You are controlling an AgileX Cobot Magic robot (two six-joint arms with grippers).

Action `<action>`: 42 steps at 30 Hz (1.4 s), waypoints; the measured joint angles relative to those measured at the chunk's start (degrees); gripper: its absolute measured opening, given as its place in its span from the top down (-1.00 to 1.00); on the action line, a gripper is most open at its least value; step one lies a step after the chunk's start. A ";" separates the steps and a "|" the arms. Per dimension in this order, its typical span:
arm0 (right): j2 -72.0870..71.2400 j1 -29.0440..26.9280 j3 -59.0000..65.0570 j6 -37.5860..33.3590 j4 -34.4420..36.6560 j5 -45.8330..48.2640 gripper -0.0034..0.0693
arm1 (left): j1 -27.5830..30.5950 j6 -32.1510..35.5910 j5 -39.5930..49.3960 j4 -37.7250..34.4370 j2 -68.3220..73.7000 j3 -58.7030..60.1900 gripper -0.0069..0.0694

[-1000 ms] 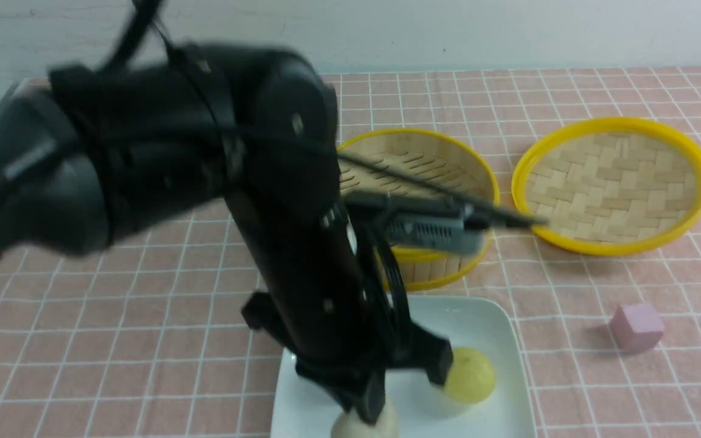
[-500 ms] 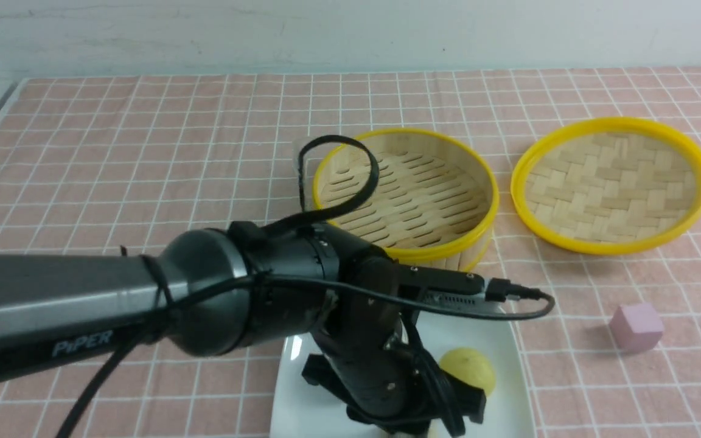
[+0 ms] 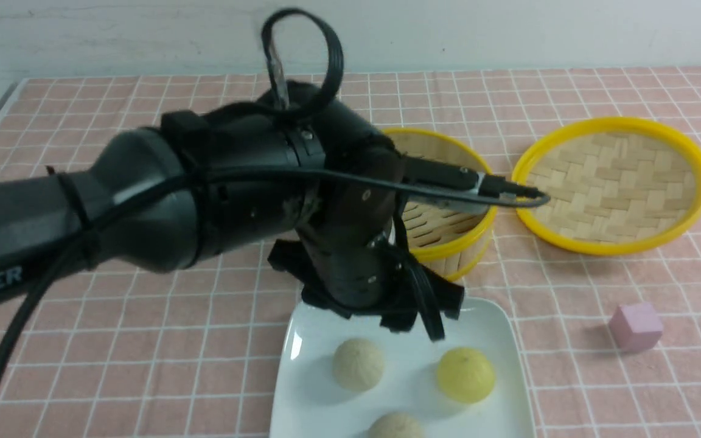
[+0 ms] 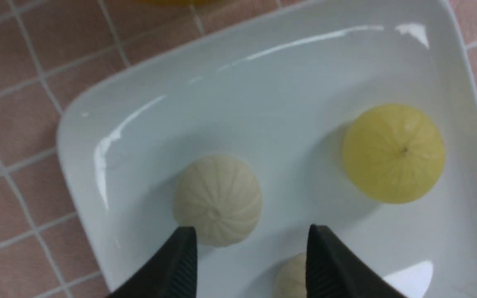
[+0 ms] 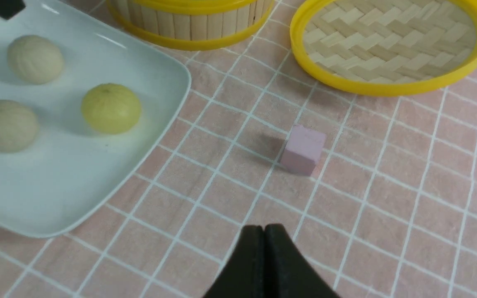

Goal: Put the steamed buns into the plate on the pink tablecloth.

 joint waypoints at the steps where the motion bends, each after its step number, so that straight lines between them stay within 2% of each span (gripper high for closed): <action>1: -0.33 0.00 -1.21 0.00 1.42 1.48 0.95 | 0.00 0.46 0.93 0.58 -0.15 -1.23 0.00; 3: -0.75 0.00 -1.88 0.00 2.67 2.83 0.94 | 0.00 1.10 1.99 1.06 -0.28 -2.35 0.11; 4: -2.11 0.00 -2.35 0.00 5.22 3.59 0.94 | 0.00 2.30 3.24 1.72 -0.46 -4.19 0.29; 6: -4.07 0.00 -1.74 -0.37 7.53 2.30 0.94 | 0.00 3.16 3.86 2.46 -0.54 -5.66 0.47; 8: -6.10 0.00 1.14 -1.02 9.26 -2.98 0.94 | 0.00 3.62 3.74 3.20 -0.54 -6.11 0.65; 9: -6.23 0.00 1.14 -1.06 9.35 -3.61 0.94 | 0.00 3.62 3.73 3.36 -0.54 -6.11 0.66; 10: -6.87 0.00 3.94 -1.24 9.87 -9.16 0.94 | 0.00 3.67 2.94 3.61 -0.54 -6.13 0.75; 12: -6.98 0.00 7.36 -1.48 9.93 -15.71 0.94 | 0.00 3.67 1.66 3.68 -0.48 -6.18 0.80; 17: -6.98 0.00 15.70 -3.90 10.06 -31.77 0.94 | 0.00 3.67 -1.70 3.74 -0.48 -6.17 0.81; 24: -6.98 0.00 23.14 -6.07 10.06 -44.46 0.93 | 0.00 3.79 -1.98 3.78 -0.48 -6.17 0.81; 42: -6.93 0.00 23.90 -5.96 10.06 -46.59 0.90 | 0.00 3.84 -2.04 8.72 -0.48 -6.17 0.77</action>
